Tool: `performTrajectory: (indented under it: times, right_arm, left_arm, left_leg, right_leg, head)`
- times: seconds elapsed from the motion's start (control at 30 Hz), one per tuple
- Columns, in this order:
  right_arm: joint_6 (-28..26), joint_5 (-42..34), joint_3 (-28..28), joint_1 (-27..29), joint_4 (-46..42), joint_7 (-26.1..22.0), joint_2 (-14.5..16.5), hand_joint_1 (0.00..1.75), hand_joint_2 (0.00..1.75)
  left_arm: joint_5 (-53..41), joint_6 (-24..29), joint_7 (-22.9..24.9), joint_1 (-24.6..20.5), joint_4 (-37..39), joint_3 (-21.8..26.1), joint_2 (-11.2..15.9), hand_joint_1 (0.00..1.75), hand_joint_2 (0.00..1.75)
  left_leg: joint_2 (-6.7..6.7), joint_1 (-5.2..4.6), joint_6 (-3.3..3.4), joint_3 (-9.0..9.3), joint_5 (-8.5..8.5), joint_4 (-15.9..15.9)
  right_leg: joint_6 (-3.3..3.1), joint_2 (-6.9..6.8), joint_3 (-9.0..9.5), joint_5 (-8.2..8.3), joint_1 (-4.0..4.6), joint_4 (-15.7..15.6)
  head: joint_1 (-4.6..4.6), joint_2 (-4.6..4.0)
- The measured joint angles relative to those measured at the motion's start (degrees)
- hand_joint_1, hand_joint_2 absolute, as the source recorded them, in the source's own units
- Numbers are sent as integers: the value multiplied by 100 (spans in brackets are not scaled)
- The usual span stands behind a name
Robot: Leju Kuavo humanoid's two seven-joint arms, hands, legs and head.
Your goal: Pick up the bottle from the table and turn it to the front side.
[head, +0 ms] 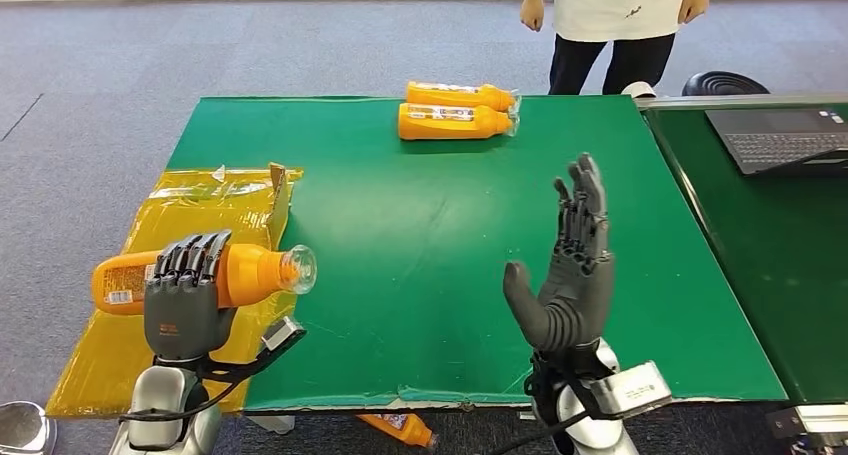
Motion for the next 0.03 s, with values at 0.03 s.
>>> performTrajectory:
  times: [0.03]
  right_arm:
    - [-47,19,-31,32,-46,0,-9,0,175]
  left_arm:
    - [-1,0,6,1,22,9,2,175,175]
  left_leg:
    - [0,0,0,0,0,0]
  right_leg:
    - [0,0,0,0,0,0]
  head:
    - [0,0]
